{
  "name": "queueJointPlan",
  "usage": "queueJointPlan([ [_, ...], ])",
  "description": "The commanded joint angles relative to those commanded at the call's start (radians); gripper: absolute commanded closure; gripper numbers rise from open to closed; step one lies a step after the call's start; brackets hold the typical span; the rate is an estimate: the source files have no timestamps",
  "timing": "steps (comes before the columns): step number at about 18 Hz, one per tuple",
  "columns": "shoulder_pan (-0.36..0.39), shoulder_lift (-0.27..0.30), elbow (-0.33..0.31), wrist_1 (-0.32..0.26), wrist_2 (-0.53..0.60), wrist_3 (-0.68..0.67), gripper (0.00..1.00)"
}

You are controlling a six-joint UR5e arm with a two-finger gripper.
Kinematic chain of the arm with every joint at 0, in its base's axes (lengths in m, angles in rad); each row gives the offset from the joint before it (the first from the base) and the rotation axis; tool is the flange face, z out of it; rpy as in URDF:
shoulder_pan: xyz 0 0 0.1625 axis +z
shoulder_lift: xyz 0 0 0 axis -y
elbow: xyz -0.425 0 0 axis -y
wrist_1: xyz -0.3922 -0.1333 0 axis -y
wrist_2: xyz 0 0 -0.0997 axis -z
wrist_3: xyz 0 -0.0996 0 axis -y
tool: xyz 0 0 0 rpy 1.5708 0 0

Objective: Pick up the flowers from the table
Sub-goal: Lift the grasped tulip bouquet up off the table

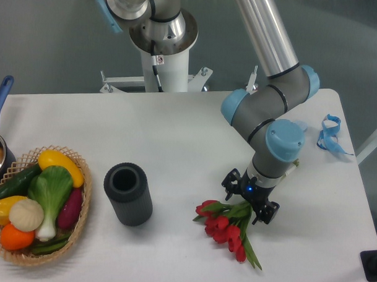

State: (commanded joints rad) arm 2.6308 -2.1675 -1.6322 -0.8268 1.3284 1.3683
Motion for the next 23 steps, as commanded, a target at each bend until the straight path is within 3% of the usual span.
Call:
queueJointPlan([
  [6,0.003,0.002,0.014,-0.002,-0.002,0.0,0.71],
  [9,0.008,0.005,0.026,-0.002,-0.002,-0.001,0.79],
  [13,0.029,0.029,0.064,-0.005,-0.011,-0.014,0.82],
  [15,0.034,0.098,0.068,-0.008,-0.035,-0.024,0.82],
  [18,0.037,0.196,0.075,-0.006,-0.214,-0.135,0.82],
  [23,0.063,0.254,0.114,-0.006,-0.49,-0.25,0.82],
])
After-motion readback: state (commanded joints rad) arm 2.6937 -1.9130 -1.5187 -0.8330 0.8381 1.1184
